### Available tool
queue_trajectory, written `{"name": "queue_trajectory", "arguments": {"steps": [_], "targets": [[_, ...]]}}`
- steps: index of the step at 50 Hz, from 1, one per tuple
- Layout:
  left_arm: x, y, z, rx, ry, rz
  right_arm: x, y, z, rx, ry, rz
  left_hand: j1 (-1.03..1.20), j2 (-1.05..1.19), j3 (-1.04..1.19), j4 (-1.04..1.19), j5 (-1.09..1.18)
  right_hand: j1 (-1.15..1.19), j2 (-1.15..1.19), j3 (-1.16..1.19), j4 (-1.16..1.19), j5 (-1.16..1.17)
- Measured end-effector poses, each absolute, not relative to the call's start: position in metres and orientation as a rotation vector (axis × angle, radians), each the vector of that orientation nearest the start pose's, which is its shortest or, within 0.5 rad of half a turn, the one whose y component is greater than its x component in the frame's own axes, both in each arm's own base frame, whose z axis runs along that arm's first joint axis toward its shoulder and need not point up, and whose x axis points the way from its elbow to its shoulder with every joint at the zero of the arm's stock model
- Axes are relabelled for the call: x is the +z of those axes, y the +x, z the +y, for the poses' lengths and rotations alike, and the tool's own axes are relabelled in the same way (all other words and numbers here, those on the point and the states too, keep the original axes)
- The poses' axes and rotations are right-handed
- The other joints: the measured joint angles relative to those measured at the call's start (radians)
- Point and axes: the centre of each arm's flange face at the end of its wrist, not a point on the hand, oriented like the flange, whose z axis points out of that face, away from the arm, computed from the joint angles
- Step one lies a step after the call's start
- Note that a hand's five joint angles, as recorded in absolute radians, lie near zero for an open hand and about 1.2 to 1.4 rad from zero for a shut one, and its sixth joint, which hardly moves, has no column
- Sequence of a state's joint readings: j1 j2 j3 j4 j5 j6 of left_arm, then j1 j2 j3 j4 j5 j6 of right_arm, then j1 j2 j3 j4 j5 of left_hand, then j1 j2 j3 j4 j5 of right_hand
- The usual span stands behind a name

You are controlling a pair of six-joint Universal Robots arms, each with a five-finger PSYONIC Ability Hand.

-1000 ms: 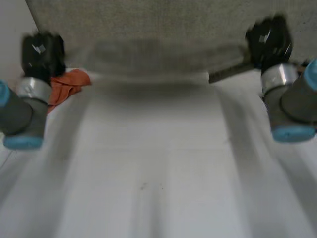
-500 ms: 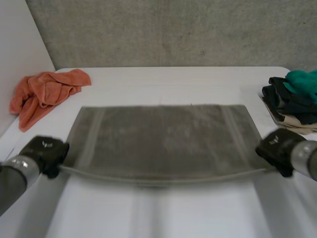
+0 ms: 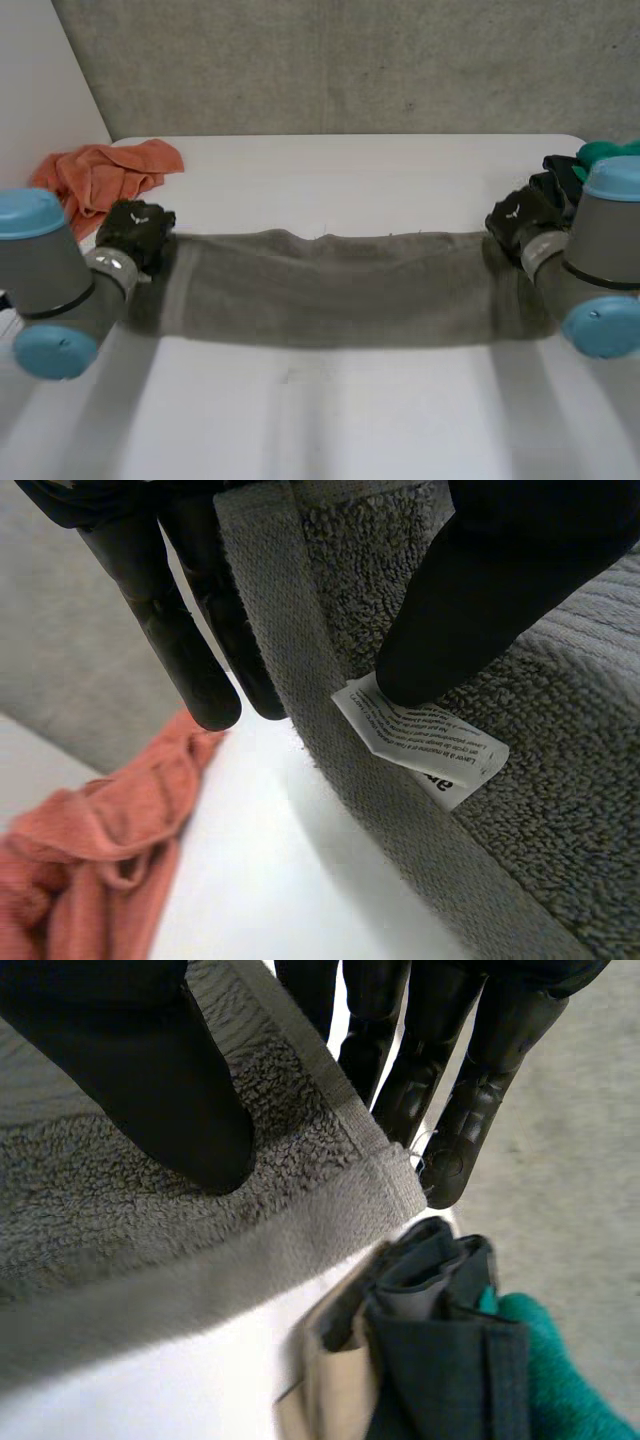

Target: Fold the laundry.

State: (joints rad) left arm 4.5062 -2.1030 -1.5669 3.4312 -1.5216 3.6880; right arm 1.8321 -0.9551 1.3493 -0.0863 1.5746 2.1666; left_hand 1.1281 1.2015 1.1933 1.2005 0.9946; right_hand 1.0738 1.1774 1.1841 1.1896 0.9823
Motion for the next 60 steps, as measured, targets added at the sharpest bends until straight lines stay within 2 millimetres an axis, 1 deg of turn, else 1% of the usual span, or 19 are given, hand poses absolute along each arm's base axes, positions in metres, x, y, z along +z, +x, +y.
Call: {"name": "queue_trajectory", "arguments": {"steps": [1,7,15,16,17,18,19,20,21,23,24,31,36,39,41,46,50,51,60], "targets": [[0.148,-0.213,-0.353,-1.838,0.862,2.131,0.156,0.232,-0.364,-2.063,-1.685,2.387,0.000,0.000,0.000,0.000,0.000,0.000,0.000,0.000,0.000,0.000],[0.142,-0.225,-0.383,-1.876,0.802,2.058,0.146,0.241,-0.393,-2.185,-1.651,2.352,0.000,0.000,0.000,0.000,0.000,0.000,0.000,0.000,0.000,0.000],[0.131,-0.241,-0.403,-1.912,0.816,2.015,0.136,0.253,-0.415,-2.279,-1.622,2.310,0.000,0.000,0.000,0.000,0.000,0.000,0.000,0.000,0.000,0.000],[0.128,-0.246,-0.405,-1.918,0.831,2.009,0.134,0.256,-0.417,-2.298,-1.613,2.302,-0.038,-0.093,-0.084,-0.089,-0.066,-0.183,-0.220,-0.222,-0.212,-0.182],[0.128,-0.246,-0.405,-1.918,0.831,2.009,0.134,0.256,-0.417,-2.298,-1.613,2.302,-0.038,-0.093,-0.084,-0.089,-0.066,-0.183,-0.220,-0.222,-0.212,-0.182],[0.127,-0.249,-0.404,-1.918,0.842,2.005,0.132,0.259,-0.418,-2.318,-1.602,2.289,-0.175,-0.216,-0.208,-0.216,-0.186,-0.490,-0.518,-0.513,-0.517,-0.481],[0.126,-0.252,-0.403,-1.919,0.851,2.000,0.132,0.262,-0.418,-2.332,-1.593,2.280,-0.338,-0.361,-0.351,-0.361,-0.331,-0.724,-0.769,-0.761,-0.764,-0.732],[0.126,-0.252,-0.403,-1.919,0.851,2.000,0.132,0.262,-0.418,-2.332,-1.593,2.280,-0.338,-0.361,-0.351,-0.361,-0.331,-0.724,-0.769,-0.761,-0.764,-0.732],[0.126,-0.253,-0.402,-1.918,0.855,1.997,0.133,0.263,-0.417,-2.343,-1.586,2.271,-0.629,-0.609,-0.595,-0.613,-0.580,-0.724,-0.769,-0.761,-0.764,-0.732],[0.127,-0.259,-0.397,-1.912,0.859,1.990,0.140,0.268,-0.412,-2.378,-1.540,2.235,-0.629,-0.609,-0.595,-0.613,-0.580,-0.859,-0.950,-0.961,-0.952,-0.913],[0.127,-0.260,-0.395,-1.909,0.857,1.989,0.143,0.269,-0.410,-2.387,-1.520,2.225,-0.941,-0.985,-0.974,-0.991,-0.946,-0.859,-0.950,-0.967,-0.953,-0.916],[0.146,-0.261,-0.373,-1.898,0.821,1.983,0.180,0.265,-0.384,-2.380,-1.306,2.157,-0.941,-0.999,-0.982,-0.999,-0.949,-0.859,-0.950,-0.967,-0.953,-0.917],[0.164,-0.253,-0.345,-1.889,0.816,1.994,0.197,0.242,-0.349,-2.171,-1.194,2.228,-0.941,-0.999,-0.982,-0.998,-0.949,-0.859,-0.950,-0.967,-0.953,-0.917],[0.166,-0.250,-0.337,-1.887,0.818,2.003,0.194,0.229,-0.340,-2.064,-1.177,2.301,-0.941,-0.999,-0.982,-0.999,-0.949,-0.859,-0.949,-0.966,-0.953,-0.917],[0.166,-0.247,-0.324,-1.891,0.825,2.025,0.183,0.208,-0.326,-1.864,-1.154,2.429,-0.941,-0.999,-0.982,-0.998,-0.949,-0.843,-0.934,-0.936,-0.940,-0.894],[0.161,-0.245,-0.311,-1.917,0.833,2.062,0.164,0.186,-0.314,-1.661,-1.123,2.523,-0.941,-0.999,-0.982,-0.999,-0.949,-0.723,-0.804,-0.806,-0.814,-0.787],[0.156,-0.245,-0.308,-1.932,0.835,2.077,0.155,0.178,-0.315,-1.646,-1.113,2.523,-0.941,-0.999,-0.982,-0.999,-0.949,-0.723,-0.804,-0.806,-0.814,-0.787],[0.155,-0.245,-0.308,-1.934,0.835,2.079,0.152,0.176,-0.316,-1.658,-1.111,2.517,-0.941,-0.999,-0.982,-0.999,-0.949,-0.617,-0.689,-0.692,-0.698,-0.681],[0.151,-0.249,-0.307,-1.937,0.848,2.085,0.130,0.172,-0.332,-1.725,-1.111,2.493,-0.941,-0.999,-0.982,-0.999,-0.949,-0.483,-0.547,-0.553,-0.561,-0.547]]}}
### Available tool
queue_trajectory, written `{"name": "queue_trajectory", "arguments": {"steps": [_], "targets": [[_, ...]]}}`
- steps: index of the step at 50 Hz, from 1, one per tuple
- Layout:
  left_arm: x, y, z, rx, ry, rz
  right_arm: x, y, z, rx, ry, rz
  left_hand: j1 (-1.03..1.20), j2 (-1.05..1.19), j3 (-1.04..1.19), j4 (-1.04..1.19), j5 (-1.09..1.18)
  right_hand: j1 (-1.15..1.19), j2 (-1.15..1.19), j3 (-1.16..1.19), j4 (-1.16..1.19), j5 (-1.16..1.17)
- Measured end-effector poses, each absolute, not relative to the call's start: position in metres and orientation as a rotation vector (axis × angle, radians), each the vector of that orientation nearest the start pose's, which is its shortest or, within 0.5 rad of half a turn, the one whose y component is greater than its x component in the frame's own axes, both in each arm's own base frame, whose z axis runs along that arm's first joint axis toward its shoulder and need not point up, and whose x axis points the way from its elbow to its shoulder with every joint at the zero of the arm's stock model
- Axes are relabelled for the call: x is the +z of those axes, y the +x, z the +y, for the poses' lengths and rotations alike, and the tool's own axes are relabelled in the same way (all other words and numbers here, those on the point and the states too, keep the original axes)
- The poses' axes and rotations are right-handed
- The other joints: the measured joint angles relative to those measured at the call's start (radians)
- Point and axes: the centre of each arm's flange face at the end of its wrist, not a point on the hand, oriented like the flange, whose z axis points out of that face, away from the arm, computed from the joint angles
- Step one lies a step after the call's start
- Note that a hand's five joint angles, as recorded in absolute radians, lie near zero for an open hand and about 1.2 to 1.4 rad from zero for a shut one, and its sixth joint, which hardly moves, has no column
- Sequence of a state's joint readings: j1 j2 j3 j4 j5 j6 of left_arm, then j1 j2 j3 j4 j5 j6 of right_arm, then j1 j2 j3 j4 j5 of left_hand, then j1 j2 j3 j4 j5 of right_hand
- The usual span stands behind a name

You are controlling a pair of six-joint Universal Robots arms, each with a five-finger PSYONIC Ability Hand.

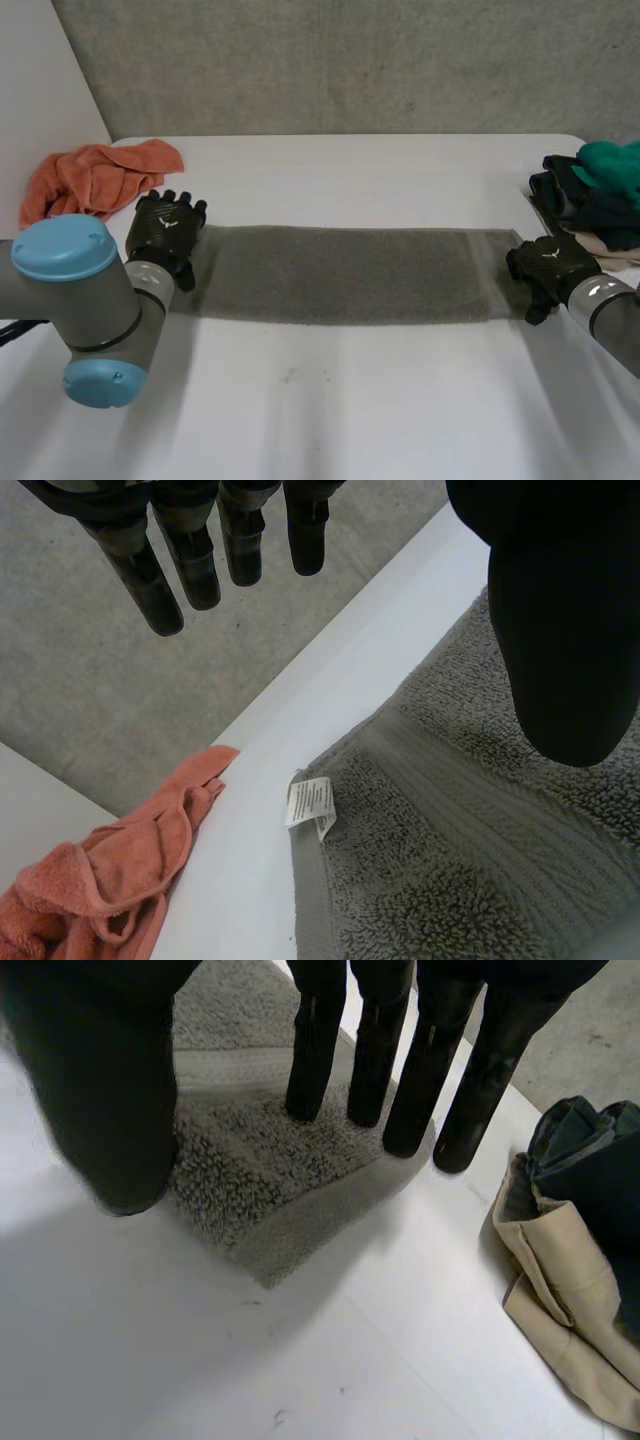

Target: Fold the laundry.

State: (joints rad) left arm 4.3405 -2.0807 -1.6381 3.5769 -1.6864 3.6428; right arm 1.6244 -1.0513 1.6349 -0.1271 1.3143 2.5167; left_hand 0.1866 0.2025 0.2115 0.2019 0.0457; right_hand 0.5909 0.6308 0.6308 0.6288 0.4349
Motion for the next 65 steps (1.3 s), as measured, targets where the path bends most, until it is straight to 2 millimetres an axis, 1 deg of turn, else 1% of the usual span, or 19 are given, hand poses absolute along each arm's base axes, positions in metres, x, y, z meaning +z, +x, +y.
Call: {"name": "queue_trajectory", "arguments": {"steps": [3,5,7,14,32,37,40,42,47,49,50,51,52,53,58,61,63,64,65], "targets": [[0.151,-0.249,-0.307,-1.937,0.848,2.085,0.123,0.173,-0.336,-1.722,-1.115,2.494,0.000,0.000,0.000,0.000,0.000,0.292,0.326,0.303,0.305,0.302],[0.151,-0.249,-0.307,-1.937,0.848,2.085,0.123,0.173,-0.336,-1.722,-1.115,2.494,0.000,0.000,0.000,0.000,0.000,0.292,0.326,0.303,0.305,0.302],[0.150,-0.249,-0.307,-1.935,0.849,2.085,0.118,0.172,-0.339,-1.715,-1.114,2.503,0.000,0.000,0.000,0.000,0.000,0.456,0.546,0.542,0.548,0.534],[0.150,-0.249,-0.305,-1.932,0.851,2.087,0.117,0.161,-0.343,-1.704,-1.078,2.540,0.000,0.000,0.000,0.000,0.000,0.456,0.546,0.554,0.561,0.537],[0.152,-0.247,-0.302,-1.932,0.846,2.086,0.145,0.077,-0.352,-1.773,-1.072,2.719,0.000,0.000,0.000,0.000,0.000,0.456,0.546,0.554,0.561,0.537],[0.152,-0.246,-0.301,-1.930,0.847,2.088,0.154,0.068,-0.355,-1.797,-1.066,2.733,0.000,0.000,0.000,0.000,0.000,0.456,0.546,0.554,0.561,0.537],[0.155,-0.246,-0.301,-1.936,0.840,2.082,0.165,0.077,-0.357,-1.863,-1.086,2.680,0.000,0.000,0.000,0.000,0.000,0.456,0.546,0.554,0.561,0.537],[0.160,-0.244,-0.302,-1.949,0.828,2.071,0.175,0.093,-0.358,-1.931,-1.123,2.601,0.000,0.000,0.000,0.000,0.000,0.456,0.546,0.554,0.563,0.540],[0.178,-0.239,-0.303,-1.993,0.782,2.033,0.207,0.170,-0.349,-2.137,-1.255,2.236,0.000,0.000,0.000,0.000,0.000,0.456,0.546,0.554,0.564,0.547],[0.180,-0.239,-0.304,-1.998,0.776,2.028,0.210,0.179,-0.347,-2.156,-1.266,2.192,0.000,0.000,0.000,0.000,0.000,0.456,0.546,0.554,0.564,0.547],[0.193,-0.232,-0.304,-2.027,0.732,2.005,0.229,0.236,-0.329,-2.233,-1.327,1.925,0.000,0.000,0.000,0.000,0.000,0.456,0.546,0.554,0.564,0.547],[0.197,-0.229,-0.304,-2.034,0.718,1.999,0.231,0.246,-0.325,-2.240,-1.335,1.881,0.000,0.000,0.000,0.000,0.000,0.456,0.546,0.554,0.564,0.547],[0.203,-0.225,-0.305,-2.045,0.694,1.991,0.236,0.276,-0.312,-2.246,-1.362,1.751,0.000,0.000,0.000,0.000,0.000,0.456,0.546,0.554,0.564,0.547],[0.206,-0.222,-0.305,-2.051,0.680,1.987,0.237,0.292,-0.305,-2.240,-1.376,1.689,0.000,0.000,0.000,0.000,0.000,0.456,0.546,0.554,0.564,0.547],[0.219,-0.204,-0.299,-2.072,0.596,1.984,0.220,0.393,-0.243,-2.108,-1.483,1.339,0.000,0.000,0.000,0.000,0.000,0.456,0.546,0.554,0.564,0.547],[0.219,-0.198,-0.296,-2.064,0.574,1.996,0.199,0.430,-0.213,-2.020,-1.532,1.231,0.000,0.000,0.000,0.000,0.000,0.456,0.546,0.554,0.564,0.547],[0.218,-0.197,-0.295,-2.062,0.572,2.000,0.195,0.435,-0.208,-2.005,-1.541,1.216,0.000,0.000,0.000,0.000,0.000,0.456,0.546,0.554,0.564,0.547],[0.216,-0.194,-0.293,-2.050,0.568,2.011,0.184,0.446,-0.198,-1.970,-1.559,1.190,0.000,0.000,0.000,0.000,0.000,0.456,0.546,0.554,0.564,0.547],[0.213,-0.193,-0.291,-2.040,0.569,2.022,0.158,0.464,-0.180,-1.896,-1.600,1.151,0.000,0.000,0.000,0.000,0.000,0.456,0.546,0.554,0.564,0.547]]}}
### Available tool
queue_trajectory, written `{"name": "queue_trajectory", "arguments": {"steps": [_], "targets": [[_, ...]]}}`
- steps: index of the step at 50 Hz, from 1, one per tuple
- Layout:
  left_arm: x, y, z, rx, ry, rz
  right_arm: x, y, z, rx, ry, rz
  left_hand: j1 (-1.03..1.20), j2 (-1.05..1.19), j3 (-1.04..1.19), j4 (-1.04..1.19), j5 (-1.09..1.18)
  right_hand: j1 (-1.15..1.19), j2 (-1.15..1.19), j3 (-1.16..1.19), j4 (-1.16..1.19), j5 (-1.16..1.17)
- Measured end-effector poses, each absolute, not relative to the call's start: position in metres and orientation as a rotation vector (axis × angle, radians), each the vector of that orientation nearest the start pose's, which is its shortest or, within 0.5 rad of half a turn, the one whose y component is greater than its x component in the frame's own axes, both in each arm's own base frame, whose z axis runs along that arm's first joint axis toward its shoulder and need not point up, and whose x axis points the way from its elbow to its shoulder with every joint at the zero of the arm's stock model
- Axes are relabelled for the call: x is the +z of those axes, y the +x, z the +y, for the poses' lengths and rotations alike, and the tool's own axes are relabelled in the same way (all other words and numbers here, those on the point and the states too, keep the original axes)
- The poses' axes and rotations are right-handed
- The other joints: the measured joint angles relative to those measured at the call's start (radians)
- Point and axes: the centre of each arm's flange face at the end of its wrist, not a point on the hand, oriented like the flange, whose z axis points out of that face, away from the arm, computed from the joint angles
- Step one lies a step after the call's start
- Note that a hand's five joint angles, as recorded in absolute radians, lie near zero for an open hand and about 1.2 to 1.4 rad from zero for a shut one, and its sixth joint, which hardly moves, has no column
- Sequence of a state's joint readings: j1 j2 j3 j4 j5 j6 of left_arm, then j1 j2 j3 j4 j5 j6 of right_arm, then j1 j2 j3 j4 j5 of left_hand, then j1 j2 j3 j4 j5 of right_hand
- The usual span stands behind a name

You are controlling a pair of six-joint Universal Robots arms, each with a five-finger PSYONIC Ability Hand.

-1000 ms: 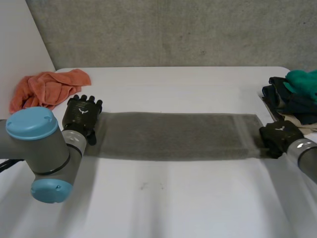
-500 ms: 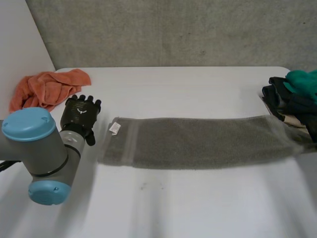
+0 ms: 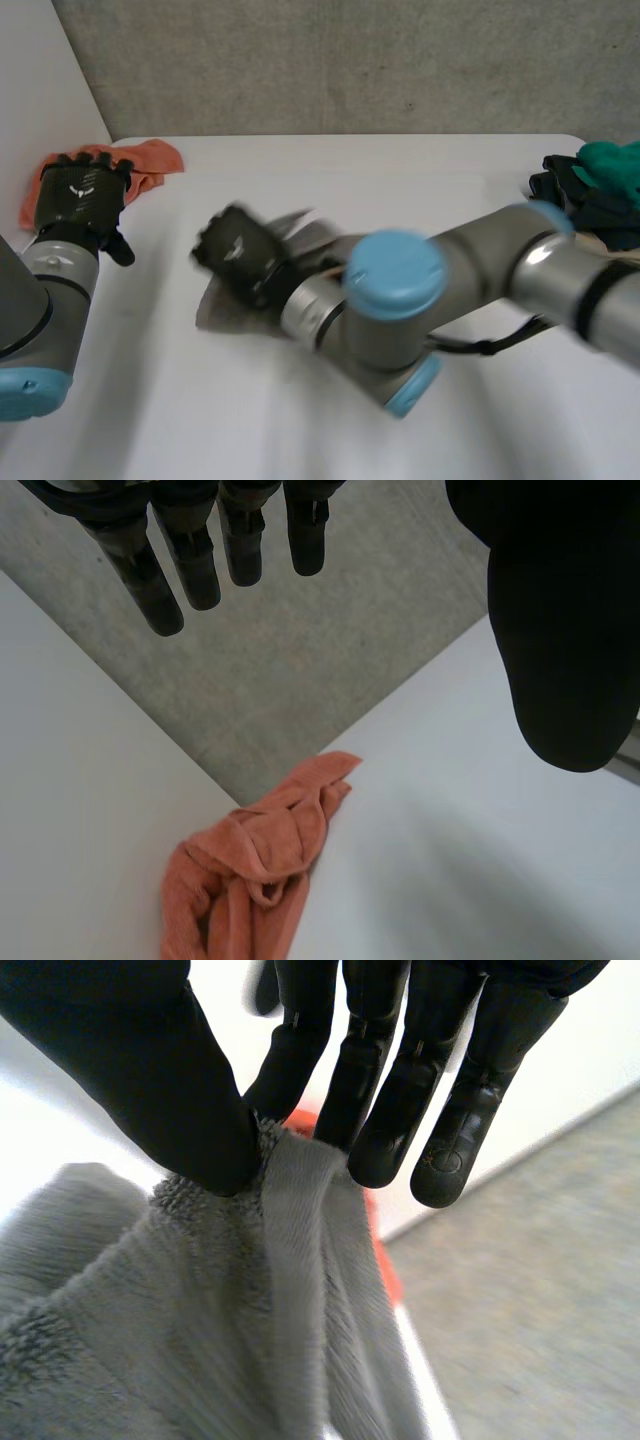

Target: Fold the laundry.

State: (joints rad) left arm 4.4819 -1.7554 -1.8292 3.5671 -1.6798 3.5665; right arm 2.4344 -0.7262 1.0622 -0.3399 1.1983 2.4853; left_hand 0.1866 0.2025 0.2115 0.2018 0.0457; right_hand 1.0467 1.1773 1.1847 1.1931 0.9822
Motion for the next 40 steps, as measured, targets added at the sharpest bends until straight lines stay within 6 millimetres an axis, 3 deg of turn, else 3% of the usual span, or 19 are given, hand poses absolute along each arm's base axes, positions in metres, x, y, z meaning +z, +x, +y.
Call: {"name": "queue_trajectory", "arguments": {"steps": [1,3,4,5,7,8,11,14,17,18,22,25,31,35,37,38,40], "targets": [[0.213,-0.193,-0.291,-2.040,0.569,2.022,0.158,0.464,-0.180,-1.896,-1.600,1.151,0.000,0.000,0.000,0.000,0.000,0.000,0.000,0.000,0.000,0.000],[0.209,-0.191,-0.289,-2.025,0.575,2.037,0.136,0.474,-0.168,-1.843,-1.630,1.136,0.000,0.000,0.000,0.000,0.000,-0.005,-0.009,-0.005,-0.005,-0.004],[0.207,-0.191,-0.289,-2.020,0.579,2.043,0.130,0.476,-0.165,-1.831,-1.637,1.136,0.000,0.000,0.000,0.000,0.000,-0.071,-0.073,-0.075,-0.078,-0.066],[0.206,-0.191,-0.289,-2.018,0.581,2.046,0.126,0.478,-0.164,-1.824,-1.641,1.137,0.000,0.000,0.000,0.000,0.000,-0.283,-0.294,-0.291,-0.293,-0.274],[0.205,-0.191,-0.289,-2.016,0.585,2.050,0.123,0.479,-0.163,-1.819,-1.644,1.142,0.000,0.000,0.000,0.000,0.000,-0.335,-0.356,-0.350,-0.353,-0.333],[0.204,-0.193,-0.289,-2.019,0.593,2.051,0.121,0.479,-0.164,-1.824,-1.641,1.158,0.000,0.000,0.000,0.000,0.000,-0.712,-0.786,-0.756,-0.762,-0.744],[0.206,-0.196,-0.290,-2.037,0.605,2.043,0.135,0.475,-0.168,-1.872,-1.602,1.215,0.000,0.000,0.000,0.000,0.000,-0.826,-0.941,-0.940,-0.942,-0.901],[0.212,-0.202,-0.293,-2.075,0.622,2.023,0.161,0.465,-0.174,-1.930,-1.523,1.287,0.000,0.000,0.000,0.000,0.000,-0.832,-0.950,-0.968,-0.956,-0.917],[0.217,-0.213,-0.293,-2.122,0.656,2.009,0.182,0.449,-0.182,-1.960,-1.445,1.371,0.000,0.000,0.000,0.000,0.000,-0.832,-0.950,-0.968,-0.956,-0.917],[0.219,-0.222,-0.291,-2.155,0.688,2.006,0.193,0.434,-0.190,-1.964,-1.395,1.444,0.000,0.000,0.000,0.000,0.000,-0.832,-0.950,-0.968,-0.956,-0.917],[0.219,-0.252,-0.284,-2.229,0.797,2.015,0.198,0.395,-0.208,-1.916,-1.312,1.649,0.000,0.000,0.000,0.000,0.000,-0.832,-0.950,-0.968,-0.956,-0.917],[0.211,-0.275,-0.280,-2.257,0.883,2.037,0.186,0.366,-0.219,-1.841,-1.280,1.819,0.000,0.000,0.000,0.000,0.000,-0.832,-0.950,-0.968,-0.956,-0.917],[0.185,-0.305,-0.284,-2.234,0.988,2.084,0.155,0.329,-0.234,-1.708,-1.264,2.042,0.000,0.000,0.000,0.000,0.000,-0.762,-0.873,-0.878,-0.890,-0.843],[0.171,-0.315,-0.288,-2.209,1.019,2.104,0.129,0.317,-0.243,-1.629,-1.269,2.134,0.000,0.000,0.000,0.000,0.000,-0.385,-0.463,-0.489,-0.498,-0.477],[0.167,-0.316,-0.290,-2.201,1.023,2.110,0.120,0.314,-0.246,-1.606,-1.271,2.159,0.000,0.000,0.000,0.000,0.000,-0.329,-0.396,-0.411,-0.433,-0.413],[0.166,-0.316,-0.290,-2.199,1.023,2.111,0.116,0.313,-0.247,-1.596,-1.271,2.171,0.000,0.000,0.000,0.000,0.000,-0.145,-0.142,-0.170,-0.178,-0.163],[0.165,-0.316,-0.290,-2.193,1.024,2.115,0.110,0.310,-0.250,-1.586,-1.268,2.191,0.000,0.000,0.000,0.000,0.000,-0.076,-0.012,-0.019,-0.024,-0.016]]}}
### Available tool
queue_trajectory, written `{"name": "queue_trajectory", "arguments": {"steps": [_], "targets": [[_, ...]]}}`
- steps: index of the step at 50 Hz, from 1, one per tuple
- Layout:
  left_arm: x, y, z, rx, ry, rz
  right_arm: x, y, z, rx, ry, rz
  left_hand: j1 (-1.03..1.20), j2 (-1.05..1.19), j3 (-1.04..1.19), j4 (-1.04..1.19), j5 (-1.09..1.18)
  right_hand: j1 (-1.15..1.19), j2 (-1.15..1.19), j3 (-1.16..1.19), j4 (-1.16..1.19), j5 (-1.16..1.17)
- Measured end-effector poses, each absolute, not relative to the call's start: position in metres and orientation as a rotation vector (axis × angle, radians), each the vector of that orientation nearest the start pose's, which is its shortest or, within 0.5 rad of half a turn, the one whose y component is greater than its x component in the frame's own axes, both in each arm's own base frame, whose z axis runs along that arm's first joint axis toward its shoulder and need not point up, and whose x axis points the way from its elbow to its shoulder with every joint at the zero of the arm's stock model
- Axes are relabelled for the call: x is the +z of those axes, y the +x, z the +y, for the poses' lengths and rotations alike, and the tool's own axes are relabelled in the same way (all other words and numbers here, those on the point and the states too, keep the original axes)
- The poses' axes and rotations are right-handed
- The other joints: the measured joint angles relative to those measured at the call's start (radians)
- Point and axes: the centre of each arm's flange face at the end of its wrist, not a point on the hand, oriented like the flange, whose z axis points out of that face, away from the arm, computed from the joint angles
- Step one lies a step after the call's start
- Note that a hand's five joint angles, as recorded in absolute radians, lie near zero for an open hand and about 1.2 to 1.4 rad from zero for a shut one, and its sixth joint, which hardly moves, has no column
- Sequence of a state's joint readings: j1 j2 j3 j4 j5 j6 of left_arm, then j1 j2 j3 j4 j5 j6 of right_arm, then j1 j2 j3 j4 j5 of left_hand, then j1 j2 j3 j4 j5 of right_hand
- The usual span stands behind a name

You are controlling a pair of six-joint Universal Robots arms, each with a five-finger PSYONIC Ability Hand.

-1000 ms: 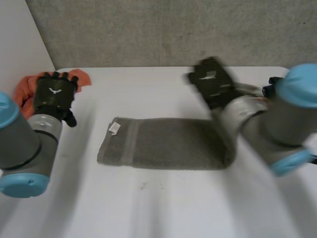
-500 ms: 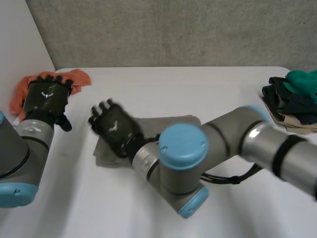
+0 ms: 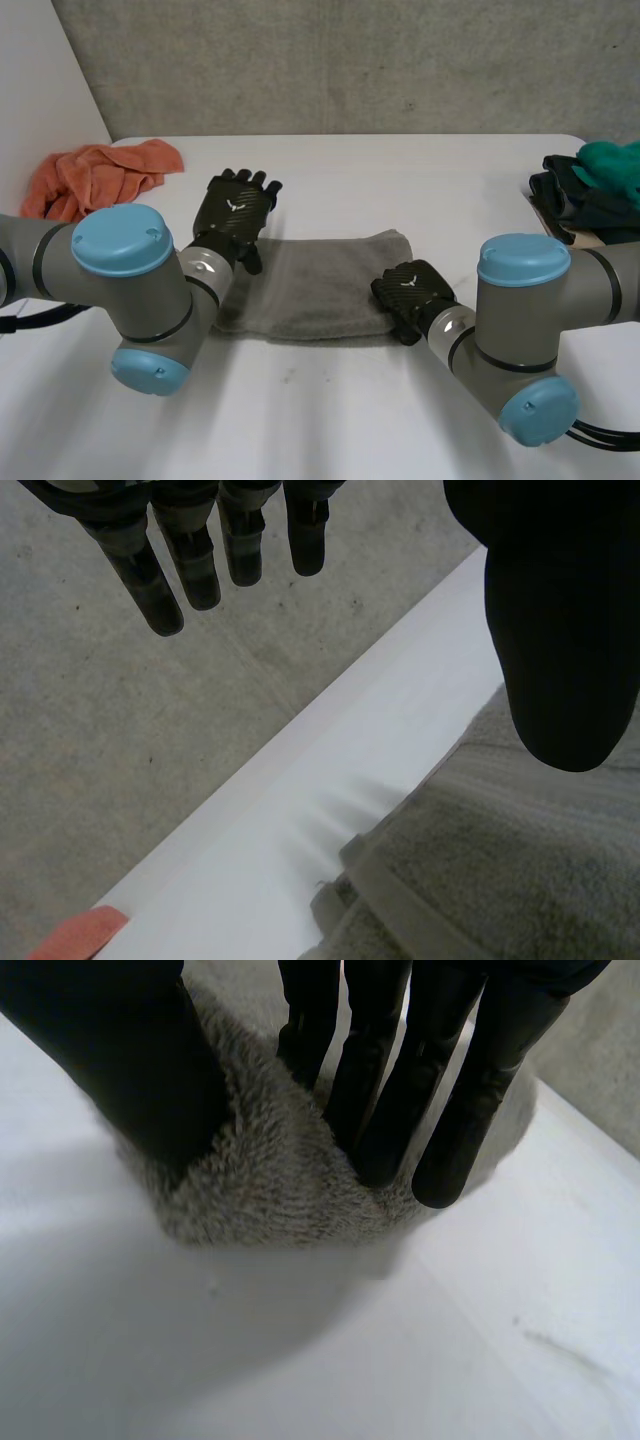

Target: Fold the laundry.

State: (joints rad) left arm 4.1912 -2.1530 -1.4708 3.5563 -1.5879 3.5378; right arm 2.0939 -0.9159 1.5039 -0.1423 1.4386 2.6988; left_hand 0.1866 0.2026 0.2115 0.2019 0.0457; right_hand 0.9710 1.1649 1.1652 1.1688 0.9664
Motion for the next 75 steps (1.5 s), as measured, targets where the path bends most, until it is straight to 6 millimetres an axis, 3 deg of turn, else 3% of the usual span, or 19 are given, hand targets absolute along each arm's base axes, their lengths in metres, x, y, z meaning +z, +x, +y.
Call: {"name": "queue_trajectory", "arguments": {"steps": [7,12,19,23,28,33,36,39,41,42,43,45,48,52,55,57,62,68,75], "targets": [[0.169,-0.310,-0.286,-2.185,1.009,2.118,0.111,0.287,-0.258,-1.601,-1.222,2.261,0.000,0.000,0.000,0.000,0.000,0.004,0.003,0.018,0.021,0.011],[0.177,-0.305,-0.279,-2.186,0.994,2.116,0.141,0.262,-0.261,-1.722,-1.224,2.269,0.000,0.000,0.000,0.000,0.000,0.050,0.003,0.018,0.021,0.018],[0.186,-0.298,-0.269,-2.197,0.981,2.110,0.169,0.241,-0.268,-1.888,-1.430,2.254,0.000,0.000,0.000,0.000,0.000,0.054,0.009,0.018,0.024,0.018],[0.191,-0.295,-0.265,-2.205,0.974,2.104,0.183,0.261,-0.262,-1.979,-1.584,2.106,0.000,0.000,0.000,0.000,0.000,0.055,0.009,0.018,0.024,0.018],[0.196,-0.292,-0.265,-2.215,0.956,2.094,0.194,0.314,-0.230,-2.050,-1.714,1.781,0.000,0.000,0.000,0.000,0.000,0.062,0.009,0.018,0.024,0.018],[0.200,-0.288,-0.268,-2.211,0.905,2.084,0.173,0.366,-0.186,-1.980,-1.798,1.474,0.000,0.000,0.000,0.000,0.000,0.062,0.009,0.018,0.024,0.018],[0.201,-0.286,-0.269,-2.205,0.878,2.082,0.160,0.377,-0.173,-1.929,-1.819,1.411,0.000,0.000,0.000,0.000,0.000,0.062,0.009,0.018,0.024,0.018],[0.203,-0.283,-0.271,-2.196,0.825,2.079,0.145,0.387,-0.163,-1.865,-1.816,1.372,0.000,0.000,0.000,0.000,0.000,-0.211,-0.347,-0.329,-0.330,-0.294],[0.204,-0.282,-0.272,-2.196,0.802,2.078,0.144,0.388,-0.165,-1.852,-1.786,1.391,0.000,0.000,0.000,0.000,0.000,-0.329,-0.453,-0.446,-0.448,-0.411],[0.205,-0.282,-0.272,-2.198,0.789,2.078,0.144,0.387,-0.166,-1.848,-1.771,1.403,0.000,0.000,0.000,0.000,0.000,-0.634,-0.778,-0.766,-0.769,-0.733],[0.206,-0.283,-0.272,-2.203,0.776,2.078,0.145,0.386,-0.171,-1.839,-1.714,1.450,0.000,0.000,0.000,0.000,0.000,-0.723,-0.887,-0.883,-0.884,-0.844],[0.209,-0.284,-0.272,-2.217,0.759,2.078,0.147,0.384,-0.175,-1.837,-1.682,1.478,0.000,0.000,0.000,0.000,0.000,-0.723,-0.887,-0.883,-0.884,-0.844],[0.212,-0.288,-0.271,-2.240,0.752,2.079,0.166,0.368,-0.197,-1.825,-1.411,1.662,0.000,0.000,0.000,0.000,0.000,-0.757,-0.939,-0.949,-0.934,-0.901],[0.222,-0.308,-0.258,-2.308,0.790,2.098,0.195,0.340,-0.215,-1.745,-1.021,1.845,0.000,0.000,0.000,0.000,0.000,-0.757,-0.939,-0.949,-0.934,-0.903],[0.227,-0.318,-0.251,-2.338,0.815,2.119,0.204,0.325,-0.224,-1.695,-0.865,1.916,0.000,0.000,0.000,0.000,0.000,-0.757,-0.939,-0.949,-0.934,-0.905],[0.229,-0.335,-0.238,-2.369,0.850,2.184,0.211,0.303,-0.237,-1.630,-0.684,2.021,0.000,0.000,0.000,0.000,0.000,-0.757,-0.939,-0.949,-0.934,-0.905],[0.221,-0.362,-0.222,-2.378,0.918,2.314,0.212,0.282,-0.251,-1.578,-0.569,2.130,0.001,0.000,0.000,0.000,0.000,-0.757,-0.939,-0.949,-0.934,-0.905],[0.194,-0.386,-0.215,-2.297,1.012,2.427,0.207,0.279,-0.258,-1.561,-0.568,2.175,0.003,0.002,0.000,0.002,0.000,-0.757,-0.939,-0.949,-0.934,-0.905],[0.159,-0.382,-0.215,-2.062,1.060,2.489,0.191,0.293,-0.264,-1.543,-0.644,2.184,0.003,0.002,0.000,0.002,0.000,-0.757,-0.939,-0.949,-0.934,-0.905]]}}
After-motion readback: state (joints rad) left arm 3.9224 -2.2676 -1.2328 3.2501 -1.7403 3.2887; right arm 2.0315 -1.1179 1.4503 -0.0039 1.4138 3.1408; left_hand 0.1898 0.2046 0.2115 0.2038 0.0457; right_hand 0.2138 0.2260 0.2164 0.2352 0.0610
